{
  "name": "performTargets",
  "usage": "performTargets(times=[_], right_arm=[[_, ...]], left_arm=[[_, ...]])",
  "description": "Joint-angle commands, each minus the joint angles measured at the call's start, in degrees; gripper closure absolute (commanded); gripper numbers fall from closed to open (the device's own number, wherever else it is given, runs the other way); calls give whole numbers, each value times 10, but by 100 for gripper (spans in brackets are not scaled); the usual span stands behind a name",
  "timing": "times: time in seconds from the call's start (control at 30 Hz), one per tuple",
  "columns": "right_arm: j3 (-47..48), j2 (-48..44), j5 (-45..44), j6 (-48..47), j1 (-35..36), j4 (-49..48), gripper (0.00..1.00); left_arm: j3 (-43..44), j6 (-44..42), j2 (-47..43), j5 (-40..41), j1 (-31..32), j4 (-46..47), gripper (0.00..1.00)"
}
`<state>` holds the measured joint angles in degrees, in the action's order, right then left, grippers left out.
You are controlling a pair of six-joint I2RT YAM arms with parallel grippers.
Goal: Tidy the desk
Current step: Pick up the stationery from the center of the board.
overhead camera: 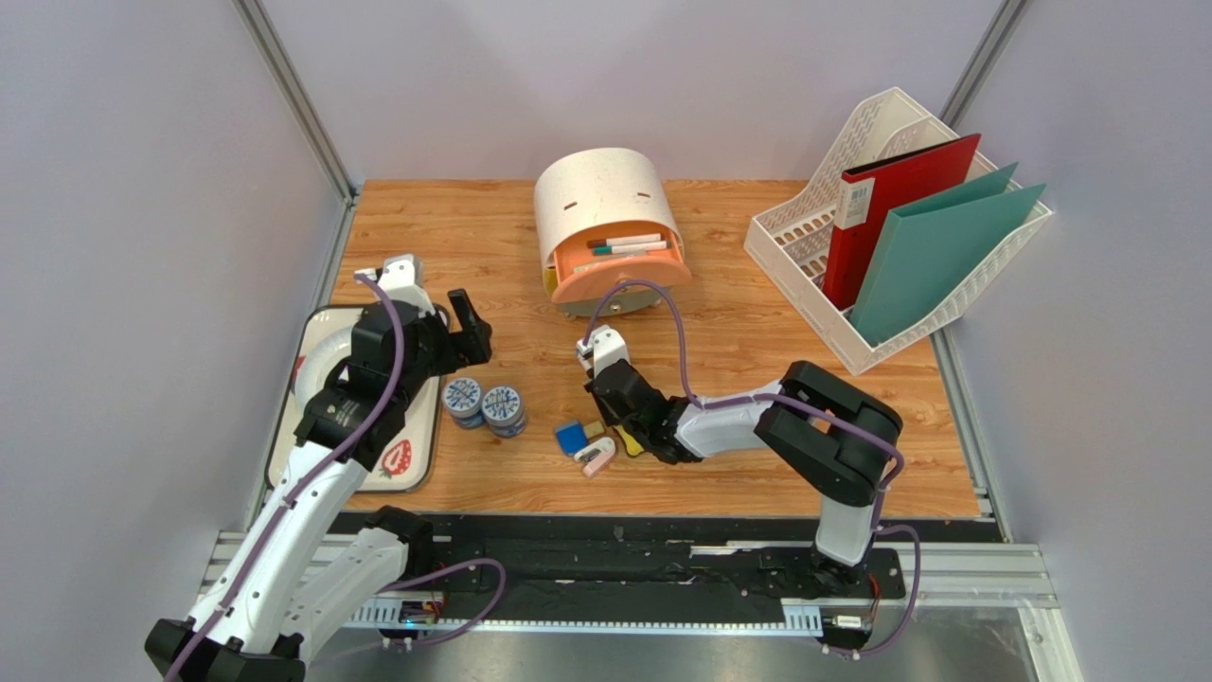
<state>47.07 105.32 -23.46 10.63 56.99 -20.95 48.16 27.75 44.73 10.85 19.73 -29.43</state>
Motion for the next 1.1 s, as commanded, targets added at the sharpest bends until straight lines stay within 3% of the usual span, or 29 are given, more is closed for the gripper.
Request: performTargets(times=[0.0,0.47,0.8,0.9,1.07], right_arm=[[0,-29,-4,-13,2,60,100],[-1,-206,55,-67,11,106,100],[-45,-351,226,-151,17,185,100],[-35,-373,306,-163,17,216,100],[-1,-405,352,-186,17,274,100]], left_arm=[[4,-6,-14,3,-5,1,1],[11,-6,-16,2,-5,-3,1],[7,-4,-10,7,-5,3,1],[7,-2,-10,7,-5,5,1],[4,1,-12,5,-6,5,1]])
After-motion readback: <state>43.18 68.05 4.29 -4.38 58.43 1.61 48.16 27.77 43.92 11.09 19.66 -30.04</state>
